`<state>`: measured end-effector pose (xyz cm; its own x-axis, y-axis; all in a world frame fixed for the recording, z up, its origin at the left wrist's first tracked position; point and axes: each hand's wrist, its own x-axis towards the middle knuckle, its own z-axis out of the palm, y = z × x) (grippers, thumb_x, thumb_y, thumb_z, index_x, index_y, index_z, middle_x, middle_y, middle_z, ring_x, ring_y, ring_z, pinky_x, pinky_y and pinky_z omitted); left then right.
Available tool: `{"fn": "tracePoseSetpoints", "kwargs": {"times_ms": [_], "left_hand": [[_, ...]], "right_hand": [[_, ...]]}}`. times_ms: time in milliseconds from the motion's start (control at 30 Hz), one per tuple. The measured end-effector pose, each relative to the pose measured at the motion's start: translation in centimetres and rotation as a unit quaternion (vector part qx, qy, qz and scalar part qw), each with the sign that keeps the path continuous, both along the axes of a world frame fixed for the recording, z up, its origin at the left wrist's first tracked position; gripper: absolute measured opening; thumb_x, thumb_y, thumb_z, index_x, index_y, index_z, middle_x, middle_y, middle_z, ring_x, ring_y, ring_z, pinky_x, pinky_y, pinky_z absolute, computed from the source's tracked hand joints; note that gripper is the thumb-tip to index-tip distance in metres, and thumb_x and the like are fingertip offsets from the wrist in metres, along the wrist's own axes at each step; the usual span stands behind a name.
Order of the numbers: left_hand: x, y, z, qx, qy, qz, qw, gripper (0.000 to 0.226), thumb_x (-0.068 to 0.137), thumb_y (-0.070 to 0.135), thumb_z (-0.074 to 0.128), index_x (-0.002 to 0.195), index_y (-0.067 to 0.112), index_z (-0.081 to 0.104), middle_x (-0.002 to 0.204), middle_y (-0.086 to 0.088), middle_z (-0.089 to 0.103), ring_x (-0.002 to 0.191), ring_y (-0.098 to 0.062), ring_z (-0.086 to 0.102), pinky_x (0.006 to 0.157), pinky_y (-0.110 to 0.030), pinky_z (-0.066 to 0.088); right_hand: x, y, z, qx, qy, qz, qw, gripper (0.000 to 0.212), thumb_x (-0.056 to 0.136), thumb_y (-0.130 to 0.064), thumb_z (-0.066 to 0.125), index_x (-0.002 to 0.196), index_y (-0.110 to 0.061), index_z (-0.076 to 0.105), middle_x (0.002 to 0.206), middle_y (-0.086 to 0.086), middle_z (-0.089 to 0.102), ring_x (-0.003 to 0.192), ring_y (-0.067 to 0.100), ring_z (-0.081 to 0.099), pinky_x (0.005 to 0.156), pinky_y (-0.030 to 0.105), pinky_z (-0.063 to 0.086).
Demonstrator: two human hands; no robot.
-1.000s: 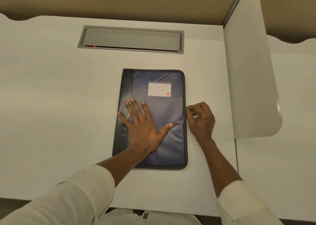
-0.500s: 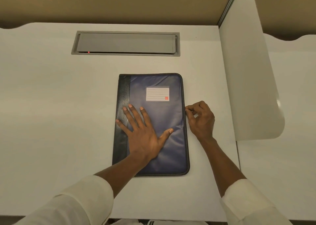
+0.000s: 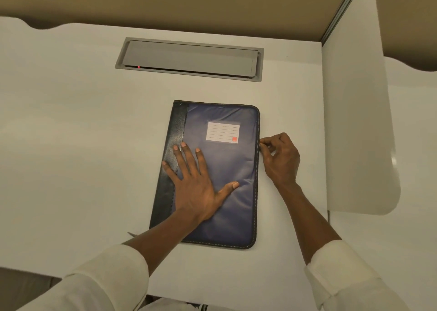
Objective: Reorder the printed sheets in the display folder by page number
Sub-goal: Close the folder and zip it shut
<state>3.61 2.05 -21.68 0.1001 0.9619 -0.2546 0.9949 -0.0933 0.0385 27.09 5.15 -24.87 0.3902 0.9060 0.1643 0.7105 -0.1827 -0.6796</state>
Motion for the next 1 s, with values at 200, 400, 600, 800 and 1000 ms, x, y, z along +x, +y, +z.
{"fn": "tracePoseSetpoints", "kwargs": {"times_ms": [200, 400, 600, 800, 1000], "left_hand": [[0.0, 0.0, 0.1, -0.001, 0.01, -0.007, 1.0, 0.138, 0.072, 0.107, 0.004, 0.166, 0.006, -0.01, 0.17, -0.028, -0.022, 0.157, -0.048, -0.023, 0.119, -0.078, 0.001], [0.0, 0.2, 0.1, -0.012, 0.001, 0.011, 1.0, 0.14, 0.07, 0.109, 0.006, 0.168, 0.009, -0.006, 0.172, -0.024, -0.021, 0.158, -0.044, -0.022, 0.12, -0.076, 0.001], [1.7, 1.6, 0.3, 0.017, -0.046, 0.076, 0.996, 0.137, 0.076, 0.105, 0.014, 0.167, 0.004, 0.002, 0.175, -0.02, -0.011, 0.161, -0.036, -0.017, 0.119, -0.079, 0.002], [1.7, 1.5, 0.1, 0.01, 0.001, 0.057, 0.998, 0.132, 0.078, 0.103, 0.005, 0.166, 0.006, -0.01, 0.171, -0.026, -0.022, 0.159, -0.042, -0.023, 0.116, -0.081, 0.003], [1.7, 1.5, -0.1, 0.01, 0.013, 0.053, 0.998, 0.13, 0.078, 0.102, 0.004, 0.166, 0.008, -0.01, 0.17, -0.026, -0.022, 0.158, -0.043, -0.024, 0.117, -0.079, 0.003]], "right_hand": [[0.2, 2.5, 0.4, -0.018, 0.008, -0.014, 1.0, 0.002, 0.091, -0.021, 0.077, 0.09, -0.021, 0.075, 0.096, -0.005, 0.065, 0.077, 0.013, 0.065, 0.065, 0.025, 0.044], [0.9, 3.0, 0.1, -0.016, 0.017, 0.01, 1.0, 0.002, 0.092, -0.019, 0.077, 0.091, -0.02, 0.075, 0.096, -0.004, 0.066, 0.077, 0.011, 0.064, 0.068, 0.025, 0.045], [0.8, 3.7, 0.2, -0.025, -0.005, -0.011, 1.0, 0.002, 0.094, -0.023, 0.075, 0.094, -0.023, 0.076, 0.098, -0.005, 0.065, 0.082, 0.014, 0.064, 0.065, 0.023, 0.037], [1.5, 7.1, 0.4, -0.043, -0.025, -0.027, 0.998, 0.004, 0.096, -0.026, 0.074, 0.096, -0.025, 0.077, 0.099, -0.002, 0.064, 0.091, 0.02, 0.064, 0.067, 0.026, 0.036], [2.4, 9.9, 0.5, -0.046, -0.014, -0.008, 0.999, 0.007, 0.093, -0.021, 0.076, 0.094, -0.027, 0.08, 0.095, -0.002, 0.068, 0.094, 0.022, 0.064, 0.07, 0.029, 0.044]]}}
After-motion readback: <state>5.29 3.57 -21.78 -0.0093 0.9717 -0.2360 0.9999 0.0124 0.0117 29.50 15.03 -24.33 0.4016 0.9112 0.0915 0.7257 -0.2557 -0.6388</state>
